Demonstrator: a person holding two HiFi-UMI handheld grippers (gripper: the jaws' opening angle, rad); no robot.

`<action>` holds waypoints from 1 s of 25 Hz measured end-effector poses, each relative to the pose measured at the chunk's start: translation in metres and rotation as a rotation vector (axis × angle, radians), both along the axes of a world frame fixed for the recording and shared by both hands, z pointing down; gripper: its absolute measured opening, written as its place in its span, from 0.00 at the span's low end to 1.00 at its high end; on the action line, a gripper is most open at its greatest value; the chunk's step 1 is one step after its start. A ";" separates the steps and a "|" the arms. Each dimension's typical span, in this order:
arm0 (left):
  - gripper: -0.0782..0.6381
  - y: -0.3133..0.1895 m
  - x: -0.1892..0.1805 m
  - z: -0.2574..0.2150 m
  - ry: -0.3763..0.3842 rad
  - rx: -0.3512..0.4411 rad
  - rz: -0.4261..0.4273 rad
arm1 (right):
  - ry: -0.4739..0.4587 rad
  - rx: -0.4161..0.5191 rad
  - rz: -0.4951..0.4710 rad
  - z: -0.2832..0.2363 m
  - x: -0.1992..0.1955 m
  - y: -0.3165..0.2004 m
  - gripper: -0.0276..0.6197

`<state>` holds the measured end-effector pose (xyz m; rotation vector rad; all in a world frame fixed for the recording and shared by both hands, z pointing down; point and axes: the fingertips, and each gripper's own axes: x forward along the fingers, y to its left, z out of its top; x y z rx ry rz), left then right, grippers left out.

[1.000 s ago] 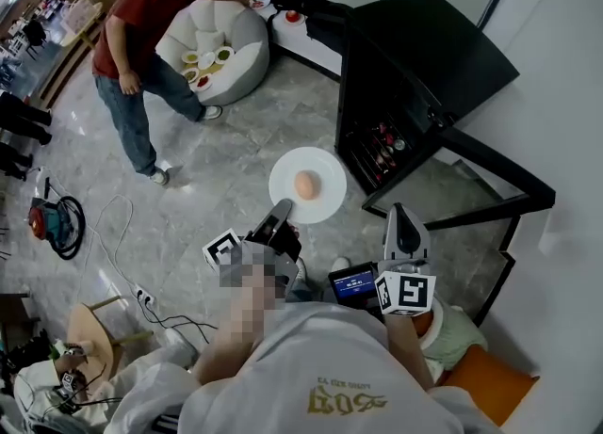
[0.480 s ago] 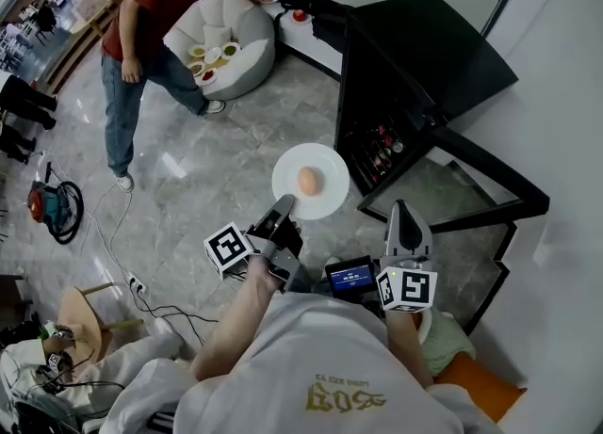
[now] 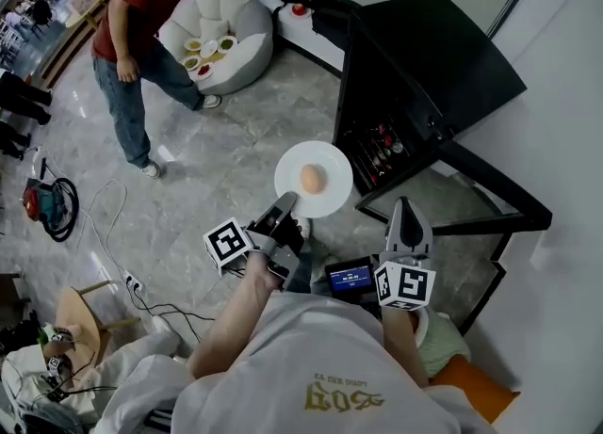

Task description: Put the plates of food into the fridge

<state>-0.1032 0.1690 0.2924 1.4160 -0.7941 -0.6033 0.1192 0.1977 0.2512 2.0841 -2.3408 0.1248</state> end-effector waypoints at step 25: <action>0.13 -0.177 -0.002 0.008 -0.012 0.035 0.266 | 0.099 -0.007 0.094 0.011 -0.031 -0.156 0.06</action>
